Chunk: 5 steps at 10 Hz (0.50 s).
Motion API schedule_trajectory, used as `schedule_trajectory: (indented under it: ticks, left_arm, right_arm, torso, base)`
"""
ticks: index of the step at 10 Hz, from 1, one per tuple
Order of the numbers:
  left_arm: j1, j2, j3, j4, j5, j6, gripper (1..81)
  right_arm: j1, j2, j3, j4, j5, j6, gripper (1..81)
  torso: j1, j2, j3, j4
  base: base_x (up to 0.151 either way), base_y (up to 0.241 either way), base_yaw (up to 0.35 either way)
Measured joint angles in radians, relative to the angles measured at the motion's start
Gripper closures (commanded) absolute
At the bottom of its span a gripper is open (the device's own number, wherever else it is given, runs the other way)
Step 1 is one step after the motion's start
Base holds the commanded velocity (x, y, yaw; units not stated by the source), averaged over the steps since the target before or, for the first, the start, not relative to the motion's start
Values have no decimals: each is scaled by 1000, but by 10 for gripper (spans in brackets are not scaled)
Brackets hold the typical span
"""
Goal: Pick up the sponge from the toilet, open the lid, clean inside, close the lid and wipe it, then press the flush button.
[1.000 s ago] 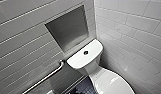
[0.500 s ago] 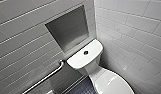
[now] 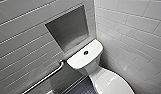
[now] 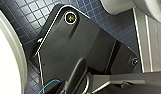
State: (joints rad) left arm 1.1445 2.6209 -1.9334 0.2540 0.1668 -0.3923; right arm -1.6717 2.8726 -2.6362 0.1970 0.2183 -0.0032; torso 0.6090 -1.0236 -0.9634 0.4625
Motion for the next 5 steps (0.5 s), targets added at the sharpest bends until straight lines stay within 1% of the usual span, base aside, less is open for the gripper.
schedule_trajectory:
  ticks: [1,3,5]
  left_arm:
    - [41,4,-17,63,4,1,10]
    - [121,37,-91,160,13,1,10]
    - [164,85,-189,231,13,1,10]
  right_arm:
    - [6,-29,54,20,4,-12,811]
    - [26,-123,188,27,26,-13,811]
    - [45,-238,402,29,56,-14,811]
  torso:
    - [0,0,0,0]
    - [0,0,0,0]
    - [0,-1,0,0]
  base:
    - [0,0,0]
    - [0,0,0]
    - [0,0,0]
